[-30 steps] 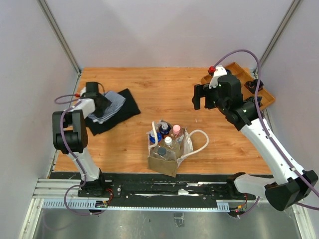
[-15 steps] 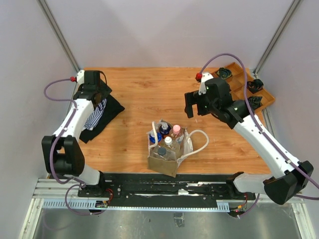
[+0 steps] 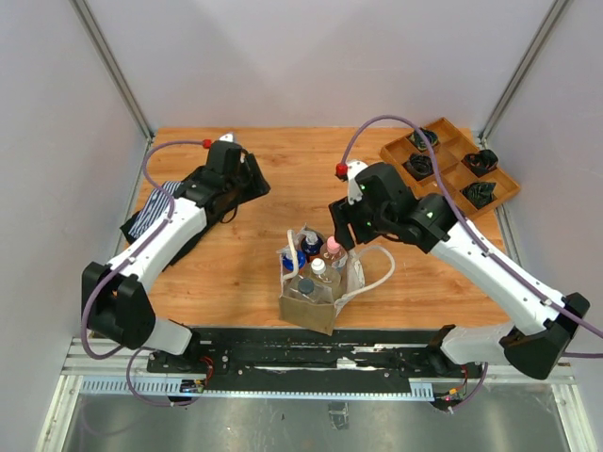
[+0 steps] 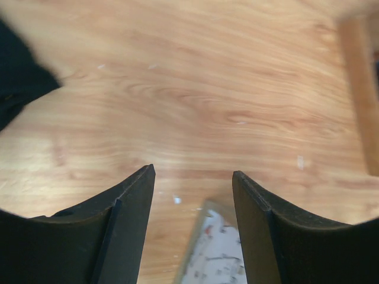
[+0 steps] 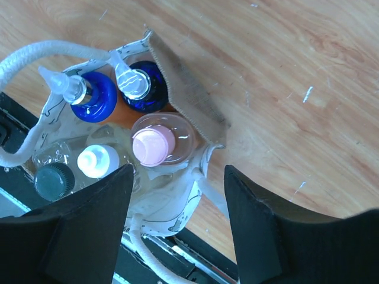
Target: Take the personal care products out of the canvas bag
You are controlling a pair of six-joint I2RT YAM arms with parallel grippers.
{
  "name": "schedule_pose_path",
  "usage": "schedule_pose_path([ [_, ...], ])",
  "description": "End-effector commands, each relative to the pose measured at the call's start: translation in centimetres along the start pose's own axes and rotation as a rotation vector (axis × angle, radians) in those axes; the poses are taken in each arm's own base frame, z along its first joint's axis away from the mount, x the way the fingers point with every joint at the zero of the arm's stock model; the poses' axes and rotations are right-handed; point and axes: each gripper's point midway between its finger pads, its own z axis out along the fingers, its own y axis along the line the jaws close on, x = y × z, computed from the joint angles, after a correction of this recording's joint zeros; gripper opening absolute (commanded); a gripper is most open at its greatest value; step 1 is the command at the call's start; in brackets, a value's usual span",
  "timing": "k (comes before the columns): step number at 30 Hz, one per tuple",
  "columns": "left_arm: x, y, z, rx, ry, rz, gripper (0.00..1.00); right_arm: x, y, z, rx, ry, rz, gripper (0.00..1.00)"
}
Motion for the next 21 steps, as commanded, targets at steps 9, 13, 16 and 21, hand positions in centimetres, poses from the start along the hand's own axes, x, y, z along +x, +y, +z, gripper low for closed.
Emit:
schedule_pose_path([
  [9,-0.8,-8.0,-7.1,0.274,-0.030,0.100,0.60,2.4,3.4,2.8,-0.074,0.135,-0.085,0.60],
  [13,-0.3,-7.8,-7.8,0.277,-0.015,0.104,0.60,3.2,3.0,3.8,-0.043,0.178,-0.088,0.56],
  [16,0.4,-8.2,-8.6,0.317,0.017,0.102,0.58,3.4,2.8,4.5,-0.028,0.195,-0.089,0.46],
  [21,2.4,-8.5,-10.7,0.321,0.045,0.132,0.51,3.1,2.8,4.5,-0.023,0.187,-0.091,0.14],
])
